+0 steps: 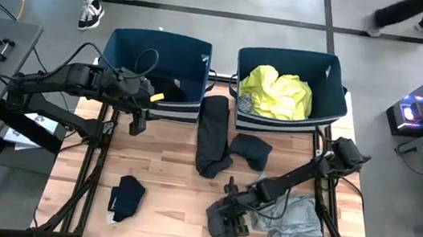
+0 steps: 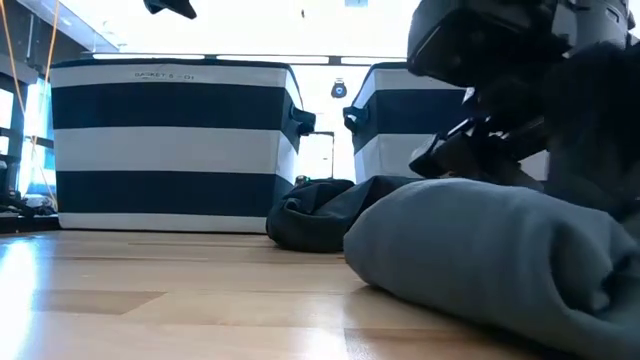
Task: Sort clothes
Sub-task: Put the gray shirt into the left blue laundry bin
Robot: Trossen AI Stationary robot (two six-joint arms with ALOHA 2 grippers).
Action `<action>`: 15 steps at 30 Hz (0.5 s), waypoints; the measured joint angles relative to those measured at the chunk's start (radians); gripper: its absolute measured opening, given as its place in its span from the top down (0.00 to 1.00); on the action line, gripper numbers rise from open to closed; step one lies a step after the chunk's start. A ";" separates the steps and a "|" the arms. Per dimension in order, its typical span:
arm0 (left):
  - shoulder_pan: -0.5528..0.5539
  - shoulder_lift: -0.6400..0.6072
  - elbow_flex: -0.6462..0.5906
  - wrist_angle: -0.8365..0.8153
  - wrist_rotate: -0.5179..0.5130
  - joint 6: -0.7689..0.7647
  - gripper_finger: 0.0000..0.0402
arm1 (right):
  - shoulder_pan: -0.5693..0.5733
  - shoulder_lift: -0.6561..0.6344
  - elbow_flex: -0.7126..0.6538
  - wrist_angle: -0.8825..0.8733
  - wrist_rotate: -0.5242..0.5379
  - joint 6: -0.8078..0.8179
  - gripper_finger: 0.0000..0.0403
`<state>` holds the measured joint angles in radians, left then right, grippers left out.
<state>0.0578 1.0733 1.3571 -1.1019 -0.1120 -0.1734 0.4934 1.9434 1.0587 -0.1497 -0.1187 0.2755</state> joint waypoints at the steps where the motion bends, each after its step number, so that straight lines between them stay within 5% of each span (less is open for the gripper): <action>1: 0.000 0.000 0.000 0.000 0.000 0.000 0.58 | 0.000 0.006 0.003 -0.008 0.005 0.022 0.67; 6: 0.000 0.000 0.000 0.007 0.000 0.000 0.58 | -0.035 -0.019 0.019 -0.046 -0.023 0.157 0.96; 11: -0.001 0.000 0.000 0.076 0.079 0.059 0.58 | -0.111 -0.148 0.106 -0.267 0.081 0.288 0.97; 15: -0.002 0.000 0.000 0.211 0.165 0.159 0.58 | -0.206 -0.299 0.183 -0.298 0.157 0.207 0.98</action>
<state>0.0559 1.0733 1.3571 -0.8910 0.0529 -0.0139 0.2878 1.6445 1.2414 -0.4477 0.0384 0.4820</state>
